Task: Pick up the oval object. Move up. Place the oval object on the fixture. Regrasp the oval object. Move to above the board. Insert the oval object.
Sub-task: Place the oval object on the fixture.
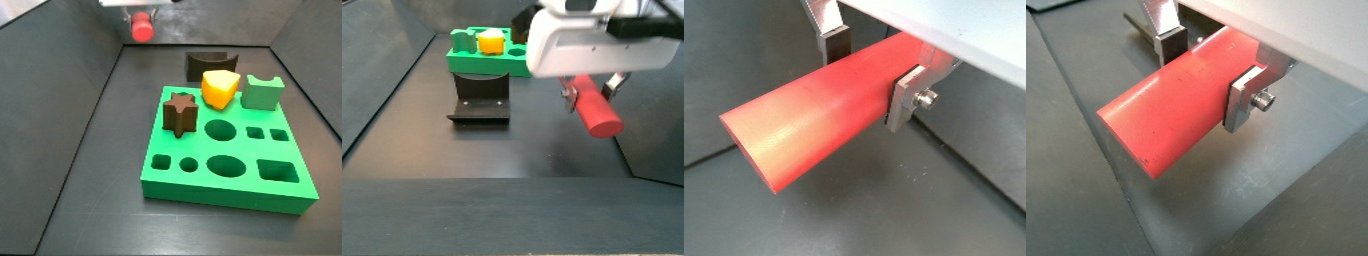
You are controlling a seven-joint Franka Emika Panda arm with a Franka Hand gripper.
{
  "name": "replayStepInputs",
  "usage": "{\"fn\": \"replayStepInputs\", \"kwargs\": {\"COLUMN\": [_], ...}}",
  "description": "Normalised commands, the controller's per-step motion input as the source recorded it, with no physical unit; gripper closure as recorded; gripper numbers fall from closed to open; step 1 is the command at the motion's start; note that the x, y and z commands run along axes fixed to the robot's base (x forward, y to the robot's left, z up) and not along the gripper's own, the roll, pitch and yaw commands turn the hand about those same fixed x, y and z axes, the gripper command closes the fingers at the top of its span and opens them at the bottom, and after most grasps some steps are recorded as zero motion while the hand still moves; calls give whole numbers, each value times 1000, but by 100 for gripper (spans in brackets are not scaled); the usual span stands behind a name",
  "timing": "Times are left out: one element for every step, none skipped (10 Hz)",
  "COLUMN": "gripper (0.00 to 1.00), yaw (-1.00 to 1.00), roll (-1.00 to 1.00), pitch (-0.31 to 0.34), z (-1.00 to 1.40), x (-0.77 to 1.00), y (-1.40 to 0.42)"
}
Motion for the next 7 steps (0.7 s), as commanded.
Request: {"fn": "replayStepInputs", "kwargs": {"gripper": [100,100,100,100,100,100,100], "yaw": [-25,-24,-15,-5,11,13,20], "roll": [79,89,100,107,112,109,104], "pitch": [56,60,68,73,77,81,86], "z": [1000,1000,1000,1000,834,747,570], "x": [-27,-30,-33,-35,-25,-22,-13], "y": [6,7,5,1,-2,-2,2]}}
